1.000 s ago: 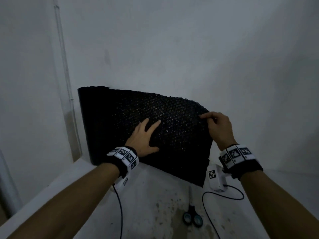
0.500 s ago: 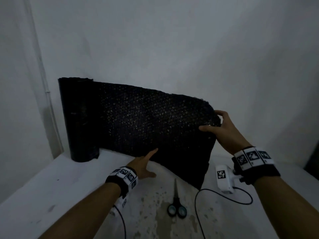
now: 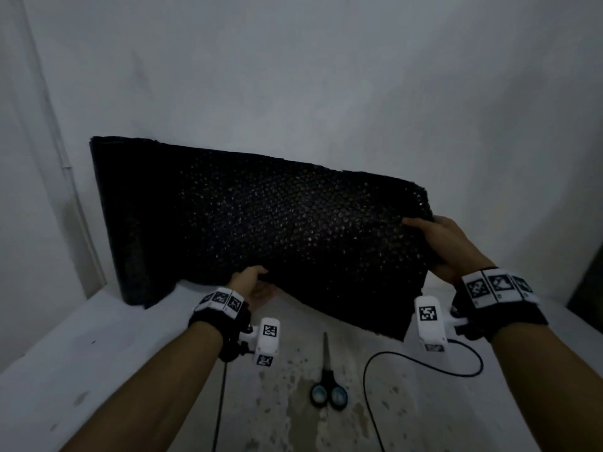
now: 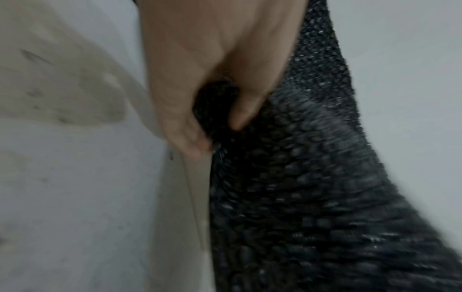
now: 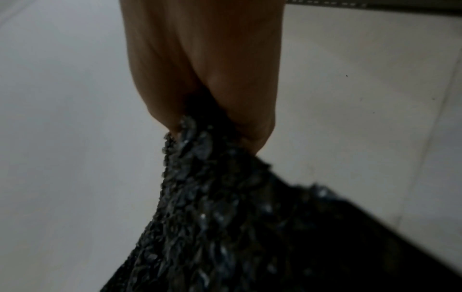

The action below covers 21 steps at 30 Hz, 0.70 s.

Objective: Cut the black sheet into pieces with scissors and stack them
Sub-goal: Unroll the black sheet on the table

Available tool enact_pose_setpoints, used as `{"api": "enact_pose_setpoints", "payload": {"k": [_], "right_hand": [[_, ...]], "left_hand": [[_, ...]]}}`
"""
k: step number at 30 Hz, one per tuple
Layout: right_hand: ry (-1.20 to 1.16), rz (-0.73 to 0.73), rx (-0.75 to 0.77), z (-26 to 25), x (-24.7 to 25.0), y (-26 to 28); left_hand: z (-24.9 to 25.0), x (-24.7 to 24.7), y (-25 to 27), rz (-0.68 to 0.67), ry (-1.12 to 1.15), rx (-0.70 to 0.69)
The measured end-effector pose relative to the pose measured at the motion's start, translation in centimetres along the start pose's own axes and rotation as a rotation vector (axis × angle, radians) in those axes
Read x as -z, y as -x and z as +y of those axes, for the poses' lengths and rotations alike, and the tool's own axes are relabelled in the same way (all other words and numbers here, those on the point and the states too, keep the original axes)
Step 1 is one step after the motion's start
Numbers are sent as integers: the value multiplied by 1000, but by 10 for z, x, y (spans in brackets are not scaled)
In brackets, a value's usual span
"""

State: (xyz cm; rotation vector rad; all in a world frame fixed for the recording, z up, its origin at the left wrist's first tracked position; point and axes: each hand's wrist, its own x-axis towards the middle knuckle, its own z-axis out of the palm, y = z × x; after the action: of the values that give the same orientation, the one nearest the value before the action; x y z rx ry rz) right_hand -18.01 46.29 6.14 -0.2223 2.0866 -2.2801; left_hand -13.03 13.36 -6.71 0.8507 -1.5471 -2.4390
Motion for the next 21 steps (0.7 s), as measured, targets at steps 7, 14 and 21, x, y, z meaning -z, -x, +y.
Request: {"api": "enact_pose_setpoints", "payload": {"k": [7, 14, 21], "right_hand": [[116, -18, -75, 18, 5, -24], [808, 168, -17, 36, 8, -39], [1333, 278, 333, 69, -33, -10]], "left_hand": [[-1, 2, 15, -22, -31, 78], [-17, 18, 32, 6, -147, 114], [-24, 1, 36, -42, -188, 98]]}}
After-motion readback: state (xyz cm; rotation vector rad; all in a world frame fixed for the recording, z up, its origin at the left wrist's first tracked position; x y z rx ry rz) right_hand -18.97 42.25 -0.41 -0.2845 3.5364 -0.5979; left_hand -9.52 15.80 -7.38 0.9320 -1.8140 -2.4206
